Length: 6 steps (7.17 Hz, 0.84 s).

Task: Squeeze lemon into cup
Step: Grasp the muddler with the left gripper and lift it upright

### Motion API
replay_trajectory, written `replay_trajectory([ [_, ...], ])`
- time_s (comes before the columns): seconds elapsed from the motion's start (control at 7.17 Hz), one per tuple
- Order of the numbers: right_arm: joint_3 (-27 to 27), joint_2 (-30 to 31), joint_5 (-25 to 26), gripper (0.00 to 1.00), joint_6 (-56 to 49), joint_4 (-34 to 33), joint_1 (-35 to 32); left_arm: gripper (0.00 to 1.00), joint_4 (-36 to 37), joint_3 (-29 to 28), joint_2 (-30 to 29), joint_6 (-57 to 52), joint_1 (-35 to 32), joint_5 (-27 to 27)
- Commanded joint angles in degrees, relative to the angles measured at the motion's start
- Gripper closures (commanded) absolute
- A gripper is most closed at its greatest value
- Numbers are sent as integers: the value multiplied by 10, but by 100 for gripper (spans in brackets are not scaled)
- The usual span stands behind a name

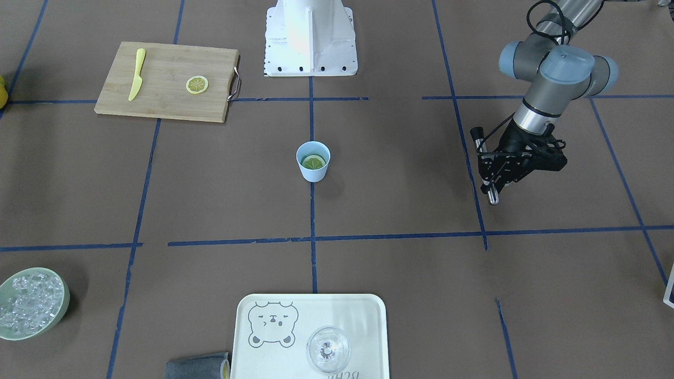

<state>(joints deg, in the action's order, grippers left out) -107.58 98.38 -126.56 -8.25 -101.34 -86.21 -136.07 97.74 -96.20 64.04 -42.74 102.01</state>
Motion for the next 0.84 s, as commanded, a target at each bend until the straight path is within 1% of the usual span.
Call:
replay_trajectory([
  [0.0,0,1,0,0,0,0,0,100,-78,21,-60,-96,-1,-77],
  [0.14,0,0,0,0,0,0,0,100,-169,11,-92,-137,-1,-110],
  [0.42,-1,1,0,0,0,0,0,100,-370,-21,-122,-128,3,-120],
  [0.56,-1,1,0,0,-1,0,0,100,-456,-50,-145,-133,15,-124],
  [0.7,-2,1,0,0,-1,0,0,100,-516,-70,-165,-143,27,-154],
])
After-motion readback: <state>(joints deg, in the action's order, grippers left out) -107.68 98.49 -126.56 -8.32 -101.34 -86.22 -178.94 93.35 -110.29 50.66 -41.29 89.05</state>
